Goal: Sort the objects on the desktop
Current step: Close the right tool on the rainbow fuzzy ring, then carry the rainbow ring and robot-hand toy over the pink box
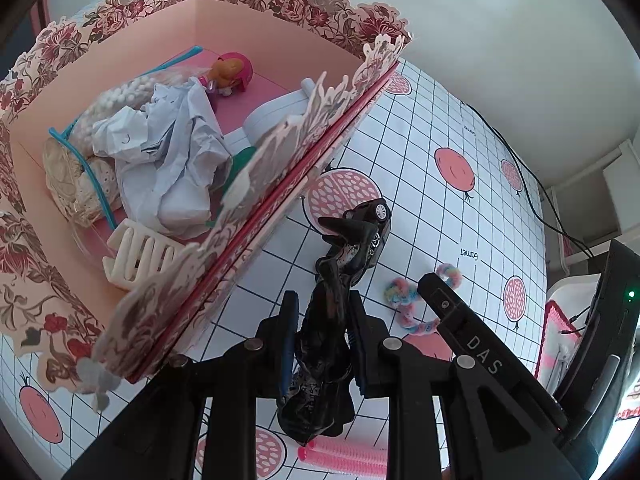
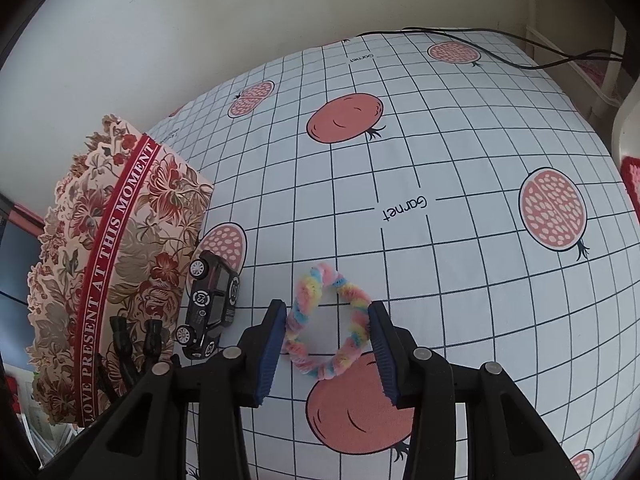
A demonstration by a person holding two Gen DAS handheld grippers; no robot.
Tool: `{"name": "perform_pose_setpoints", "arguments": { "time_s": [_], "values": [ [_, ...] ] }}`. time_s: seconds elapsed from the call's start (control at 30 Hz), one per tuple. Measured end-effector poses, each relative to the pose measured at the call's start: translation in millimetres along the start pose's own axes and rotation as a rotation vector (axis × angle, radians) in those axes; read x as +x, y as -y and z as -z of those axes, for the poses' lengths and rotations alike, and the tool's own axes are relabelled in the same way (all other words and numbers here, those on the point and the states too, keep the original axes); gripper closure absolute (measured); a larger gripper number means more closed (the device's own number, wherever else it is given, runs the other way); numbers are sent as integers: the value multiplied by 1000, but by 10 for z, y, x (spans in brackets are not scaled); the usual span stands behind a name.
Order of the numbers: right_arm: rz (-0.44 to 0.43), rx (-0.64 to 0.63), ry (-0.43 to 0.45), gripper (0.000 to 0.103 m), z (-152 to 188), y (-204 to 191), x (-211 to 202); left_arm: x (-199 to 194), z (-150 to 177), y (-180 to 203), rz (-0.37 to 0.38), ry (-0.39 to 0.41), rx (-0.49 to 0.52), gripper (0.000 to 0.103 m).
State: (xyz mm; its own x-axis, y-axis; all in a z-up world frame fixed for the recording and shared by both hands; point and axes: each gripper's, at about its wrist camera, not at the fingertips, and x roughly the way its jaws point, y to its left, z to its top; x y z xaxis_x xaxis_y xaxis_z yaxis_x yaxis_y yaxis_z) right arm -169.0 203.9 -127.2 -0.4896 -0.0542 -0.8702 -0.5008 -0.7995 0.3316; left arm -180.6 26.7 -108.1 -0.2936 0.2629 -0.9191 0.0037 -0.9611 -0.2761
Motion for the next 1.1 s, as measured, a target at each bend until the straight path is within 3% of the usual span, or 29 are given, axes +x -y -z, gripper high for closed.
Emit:
{"name": "perform_pose_setpoints", "arguments": {
  "time_s": [0.7, 1.1],
  "values": [
    [-24, 7, 10, 62, -9, -6, -64, -40, 2, 33, -4, 8, 7, 78],
    [-60, 15, 120, 62, -144, -26, -507, -263, -17, 91, 12, 57, 20, 78]
  ]
}}
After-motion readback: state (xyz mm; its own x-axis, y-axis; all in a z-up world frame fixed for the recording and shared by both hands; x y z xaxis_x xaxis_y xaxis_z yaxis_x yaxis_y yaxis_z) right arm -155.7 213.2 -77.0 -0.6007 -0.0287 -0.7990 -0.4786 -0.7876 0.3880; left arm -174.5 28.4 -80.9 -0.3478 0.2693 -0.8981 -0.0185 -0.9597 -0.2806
